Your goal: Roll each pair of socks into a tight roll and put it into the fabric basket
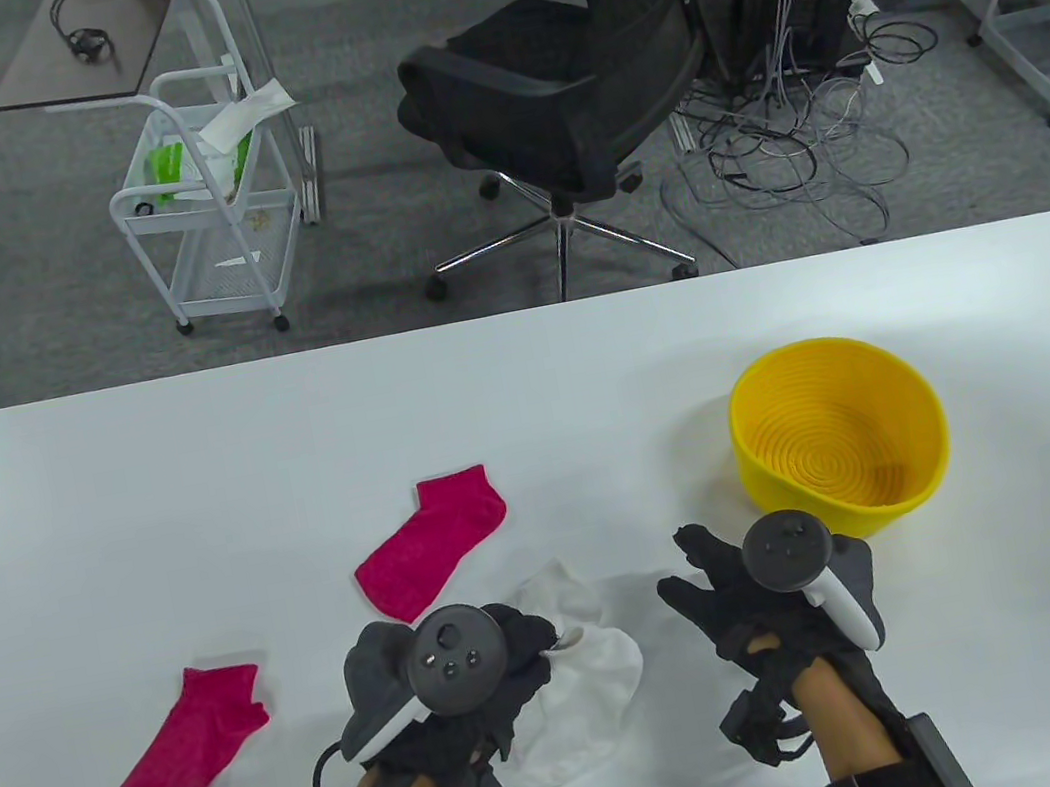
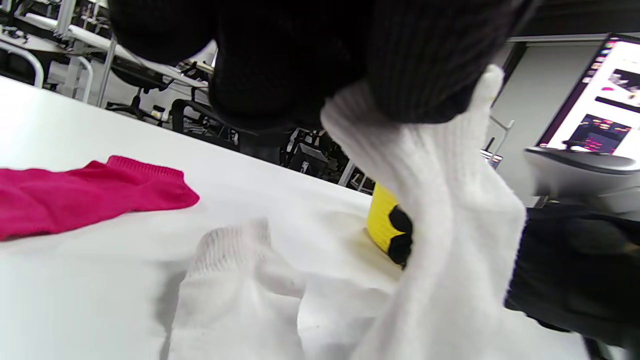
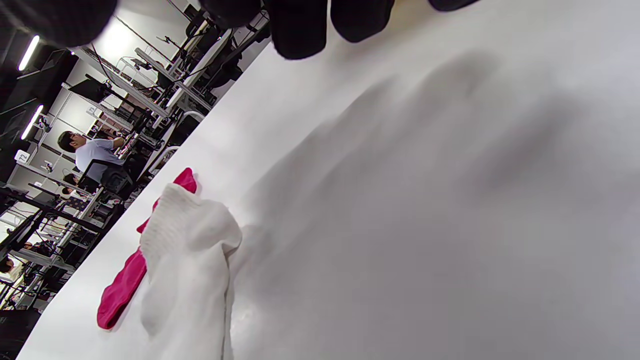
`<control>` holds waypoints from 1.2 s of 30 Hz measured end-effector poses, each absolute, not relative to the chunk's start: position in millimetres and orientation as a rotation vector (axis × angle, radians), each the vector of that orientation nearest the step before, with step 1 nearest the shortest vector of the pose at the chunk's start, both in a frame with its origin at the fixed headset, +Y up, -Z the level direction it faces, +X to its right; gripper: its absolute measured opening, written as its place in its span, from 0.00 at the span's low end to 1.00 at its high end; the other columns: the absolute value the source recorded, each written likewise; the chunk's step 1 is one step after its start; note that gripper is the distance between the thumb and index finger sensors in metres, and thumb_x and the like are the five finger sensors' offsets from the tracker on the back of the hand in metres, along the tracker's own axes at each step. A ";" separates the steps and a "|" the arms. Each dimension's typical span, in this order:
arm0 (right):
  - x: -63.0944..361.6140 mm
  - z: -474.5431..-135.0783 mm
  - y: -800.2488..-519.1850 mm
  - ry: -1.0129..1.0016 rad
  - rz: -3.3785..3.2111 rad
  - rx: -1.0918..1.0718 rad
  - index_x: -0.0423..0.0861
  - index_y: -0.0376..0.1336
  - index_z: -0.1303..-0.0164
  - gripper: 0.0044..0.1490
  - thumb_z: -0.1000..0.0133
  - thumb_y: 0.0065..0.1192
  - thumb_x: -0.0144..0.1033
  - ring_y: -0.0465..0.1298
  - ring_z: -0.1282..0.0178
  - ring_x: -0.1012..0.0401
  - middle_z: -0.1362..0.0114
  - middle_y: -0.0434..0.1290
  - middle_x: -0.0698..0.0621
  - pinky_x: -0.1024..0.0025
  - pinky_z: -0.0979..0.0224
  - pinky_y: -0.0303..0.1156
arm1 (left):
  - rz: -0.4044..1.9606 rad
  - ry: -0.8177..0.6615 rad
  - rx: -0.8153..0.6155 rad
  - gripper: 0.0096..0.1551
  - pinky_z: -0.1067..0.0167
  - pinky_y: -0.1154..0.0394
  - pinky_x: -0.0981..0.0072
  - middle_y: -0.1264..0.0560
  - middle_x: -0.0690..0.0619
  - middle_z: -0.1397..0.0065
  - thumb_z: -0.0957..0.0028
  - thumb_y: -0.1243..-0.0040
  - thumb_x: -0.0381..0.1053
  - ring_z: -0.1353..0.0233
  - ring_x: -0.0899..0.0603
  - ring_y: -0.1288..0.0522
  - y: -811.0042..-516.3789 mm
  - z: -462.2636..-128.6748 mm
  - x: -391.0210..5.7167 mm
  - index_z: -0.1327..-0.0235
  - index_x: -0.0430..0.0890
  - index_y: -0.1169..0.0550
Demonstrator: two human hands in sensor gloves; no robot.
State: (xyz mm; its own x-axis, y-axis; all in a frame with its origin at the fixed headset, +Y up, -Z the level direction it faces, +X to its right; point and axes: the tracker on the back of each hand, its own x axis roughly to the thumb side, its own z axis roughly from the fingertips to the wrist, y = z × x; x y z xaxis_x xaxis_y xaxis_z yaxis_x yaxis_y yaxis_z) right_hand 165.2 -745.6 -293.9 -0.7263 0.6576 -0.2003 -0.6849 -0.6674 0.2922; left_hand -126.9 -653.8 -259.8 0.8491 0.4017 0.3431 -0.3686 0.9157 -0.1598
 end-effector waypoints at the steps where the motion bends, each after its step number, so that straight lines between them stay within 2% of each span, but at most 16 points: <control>1: 165.1 -293.9 -745.6 0.453 2.343 -0.100 0.58 0.44 0.20 0.53 0.53 0.51 0.71 0.53 0.12 0.45 0.14 0.54 0.51 0.34 0.22 0.51 | 0.409 -0.365 -0.100 0.21 0.47 0.27 0.52 0.18 0.54 0.42 0.59 0.32 0.54 0.45 0.46 0.19 -657.2 -265.2 -126.9 0.51 0.58 0.16; 11: 163.9 -294.7 -746.9 0.464 2.341 -0.093 0.58 0.44 0.20 0.53 0.53 0.50 0.71 0.53 0.12 0.46 0.14 0.54 0.51 0.34 0.22 0.51 | 0.375 -0.224 -0.177 0.21 0.46 0.27 0.52 0.18 0.54 0.42 0.59 0.32 0.54 0.45 0.45 0.19 -693.1 -315.5 -127.3 0.51 0.58 0.17; 18: 163.6 -294.5 -747.5 0.475 2.338 -0.089 0.58 0.44 0.20 0.53 0.53 0.50 0.71 0.53 0.13 0.45 0.14 0.55 0.51 0.34 0.22 0.51 | 0.359 -0.161 -0.226 0.21 0.46 0.27 0.52 0.18 0.54 0.41 0.59 0.32 0.53 0.44 0.45 0.19 -719.3 -337.9 -126.6 0.50 0.58 0.17; 29: 160.2 -294.7 -749.9 0.507 2.345 -0.078 0.58 0.45 0.20 0.53 0.53 0.50 0.71 0.53 0.13 0.45 0.14 0.55 0.50 0.34 0.22 0.51 | 0.222 -0.099 -0.205 0.22 0.47 0.27 0.51 0.17 0.54 0.42 0.60 0.31 0.54 0.45 0.45 0.18 -745.4 -347.9 -119.7 0.51 0.57 0.16; 36: 156.2 -293.3 -749.2 0.515 2.363 -0.054 0.57 0.45 0.20 0.53 0.53 0.51 0.71 0.53 0.13 0.45 0.15 0.55 0.50 0.34 0.22 0.51 | 0.080 -0.066 -0.124 0.25 0.47 0.27 0.51 0.17 0.54 0.42 0.63 0.32 0.60 0.46 0.45 0.18 -751.9 -344.3 -113.5 0.51 0.58 0.17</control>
